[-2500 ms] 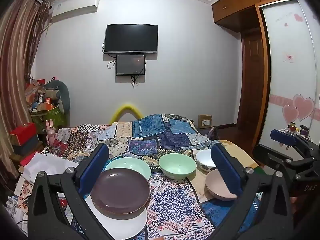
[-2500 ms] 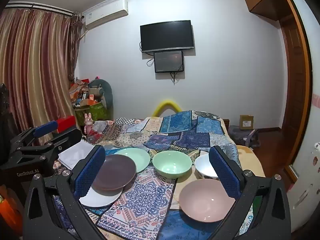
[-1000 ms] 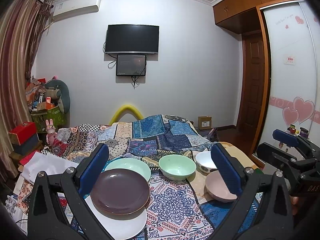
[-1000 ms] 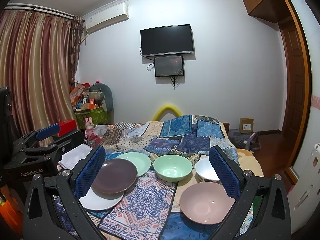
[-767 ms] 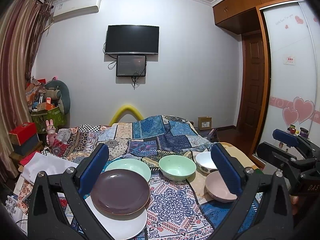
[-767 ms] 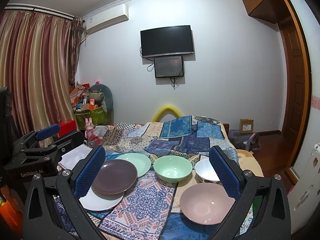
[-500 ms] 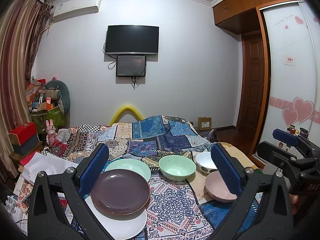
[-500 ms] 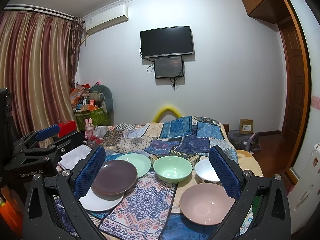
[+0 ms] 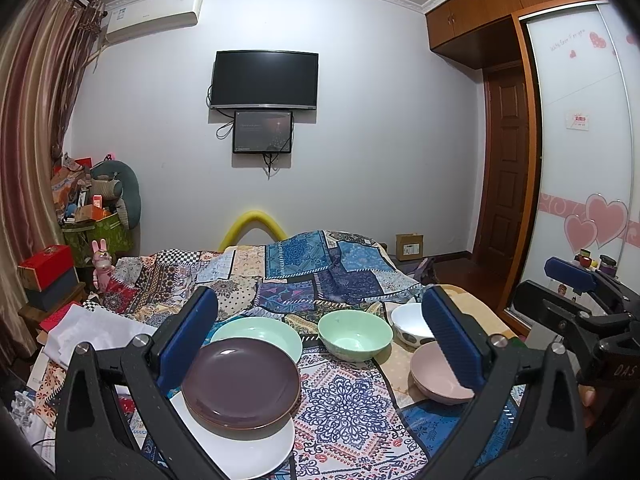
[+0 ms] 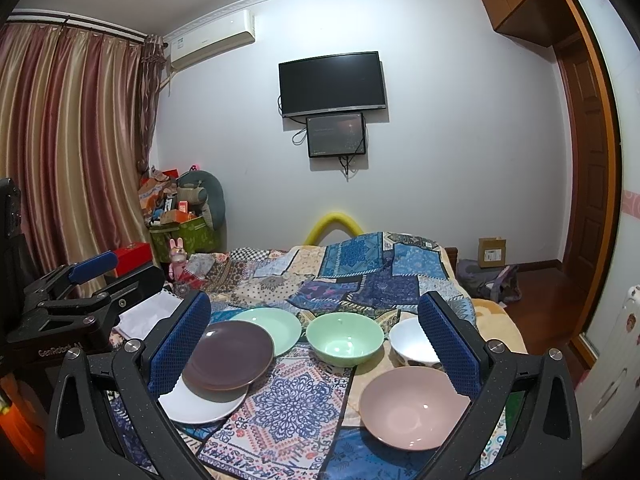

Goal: Organize plates and bowls

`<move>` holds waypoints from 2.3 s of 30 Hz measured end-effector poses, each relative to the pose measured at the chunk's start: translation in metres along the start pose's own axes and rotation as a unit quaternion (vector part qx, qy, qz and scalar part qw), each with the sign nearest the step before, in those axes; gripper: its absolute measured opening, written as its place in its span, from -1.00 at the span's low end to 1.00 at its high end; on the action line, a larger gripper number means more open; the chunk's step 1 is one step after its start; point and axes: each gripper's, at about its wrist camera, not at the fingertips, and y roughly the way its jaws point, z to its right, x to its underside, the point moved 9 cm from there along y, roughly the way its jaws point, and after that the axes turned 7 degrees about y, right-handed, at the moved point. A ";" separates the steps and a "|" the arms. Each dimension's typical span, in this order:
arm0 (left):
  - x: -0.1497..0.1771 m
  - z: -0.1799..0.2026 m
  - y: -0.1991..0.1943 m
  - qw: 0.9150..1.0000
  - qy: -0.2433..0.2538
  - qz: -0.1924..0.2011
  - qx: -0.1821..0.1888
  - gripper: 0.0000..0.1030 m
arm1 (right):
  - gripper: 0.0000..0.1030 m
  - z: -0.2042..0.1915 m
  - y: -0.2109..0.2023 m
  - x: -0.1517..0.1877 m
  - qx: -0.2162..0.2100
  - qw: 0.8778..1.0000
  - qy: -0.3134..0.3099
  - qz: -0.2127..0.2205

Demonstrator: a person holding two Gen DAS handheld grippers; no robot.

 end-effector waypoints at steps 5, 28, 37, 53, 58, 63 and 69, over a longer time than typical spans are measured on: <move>0.000 -0.002 0.000 1.000 -0.001 -0.001 -0.001 1.00 | 1.00 -0.001 0.001 0.003 -0.001 1.000 0.000 -0.001; 0.066 -0.086 0.026 0.994 0.023 -0.080 -0.067 1.00 | 1.00 -0.049 0.048 0.043 -0.045 0.998 -0.026 -0.047; 0.123 -0.149 0.065 0.986 -0.026 -0.151 -0.066 1.00 | 1.00 -0.063 0.103 0.079 -0.052 0.991 -0.018 -0.126; 0.217 -0.206 0.175 0.954 -0.092 -0.286 0.001 0.34 | 0.63 -0.051 0.207 0.156 -0.019 0.967 -0.001 -0.253; 0.228 -0.204 0.197 0.949 -0.083 -0.303 0.015 0.10 | 0.45 -0.046 0.224 0.172 -0.018 0.959 0.010 -0.282; 0.234 -0.202 0.209 0.945 -0.078 -0.315 0.029 -0.08 | 0.20 -0.050 0.235 0.186 -0.030 0.951 0.017 -0.308; 0.239 -0.198 0.218 0.941 -0.076 -0.328 0.042 -0.27 | -0.02 -0.054 0.248 0.199 -0.034 0.942 0.019 -0.334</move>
